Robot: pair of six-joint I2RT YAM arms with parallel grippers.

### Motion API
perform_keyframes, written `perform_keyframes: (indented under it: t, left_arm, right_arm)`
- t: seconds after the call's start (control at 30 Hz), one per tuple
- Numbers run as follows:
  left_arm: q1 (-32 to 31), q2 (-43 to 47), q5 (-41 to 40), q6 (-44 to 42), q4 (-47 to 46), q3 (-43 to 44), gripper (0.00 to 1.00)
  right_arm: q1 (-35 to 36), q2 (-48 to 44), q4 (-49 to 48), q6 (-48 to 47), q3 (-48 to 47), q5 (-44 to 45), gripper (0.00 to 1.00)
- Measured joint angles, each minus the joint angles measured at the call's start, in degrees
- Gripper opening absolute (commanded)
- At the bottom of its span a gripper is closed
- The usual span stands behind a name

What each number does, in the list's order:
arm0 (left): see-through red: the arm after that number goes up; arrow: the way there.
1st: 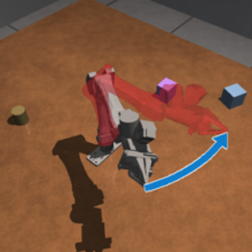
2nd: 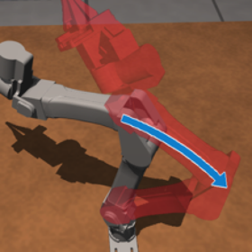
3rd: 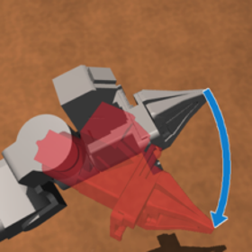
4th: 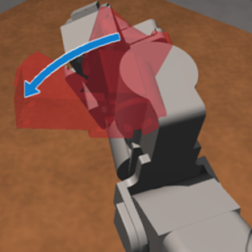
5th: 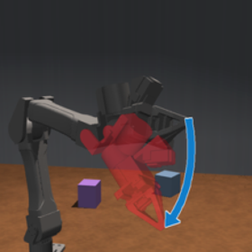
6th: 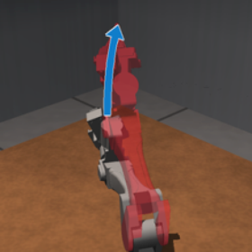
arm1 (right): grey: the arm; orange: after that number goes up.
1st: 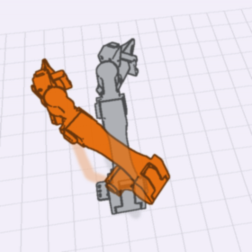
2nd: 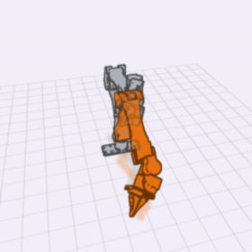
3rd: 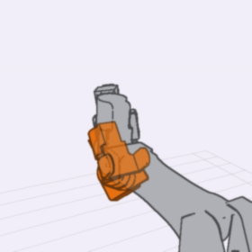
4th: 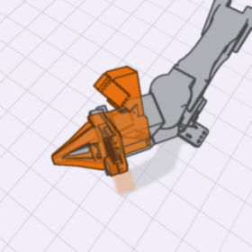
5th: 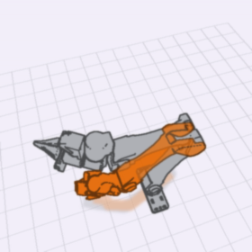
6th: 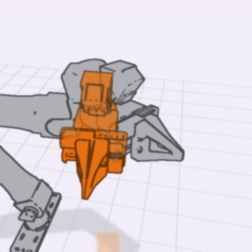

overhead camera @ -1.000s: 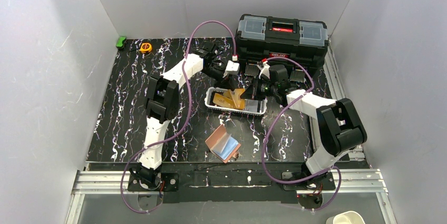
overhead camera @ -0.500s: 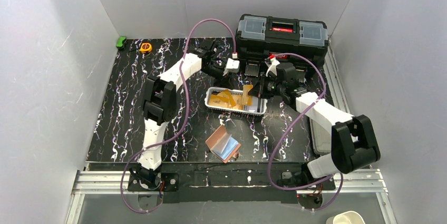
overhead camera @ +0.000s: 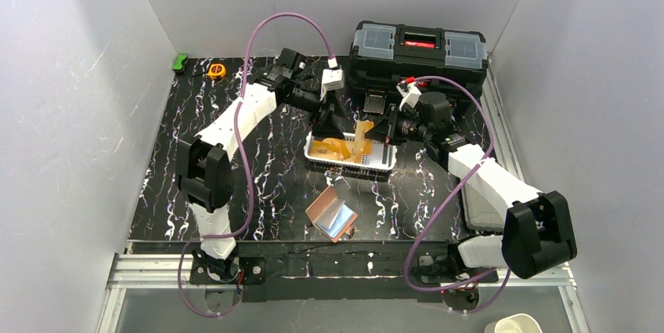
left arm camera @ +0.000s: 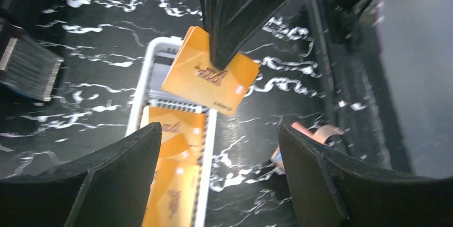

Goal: Put the credit cards into the card holder
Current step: Place the credit card in the storage box.

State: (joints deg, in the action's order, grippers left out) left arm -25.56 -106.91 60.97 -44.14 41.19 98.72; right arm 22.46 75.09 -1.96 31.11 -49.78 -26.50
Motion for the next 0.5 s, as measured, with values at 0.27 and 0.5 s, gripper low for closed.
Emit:
perform_keyframes:
  t: [0.27, 0.5]
  left_arm:
    - [1.51, -0.04, 3.82, 29.51, -21.46, -14.03, 0.67]
    - [2.56, -0.7, 6.34, 45.94, -34.05, -14.75, 0.4]
  right_arm:
    - [0.0, -0.13, -4.44, 1.29, -0.02, -3.04, 0.01]
    - [0.02, -0.5, -6.49, 1.75, -0.07, -3.72, 0.01]
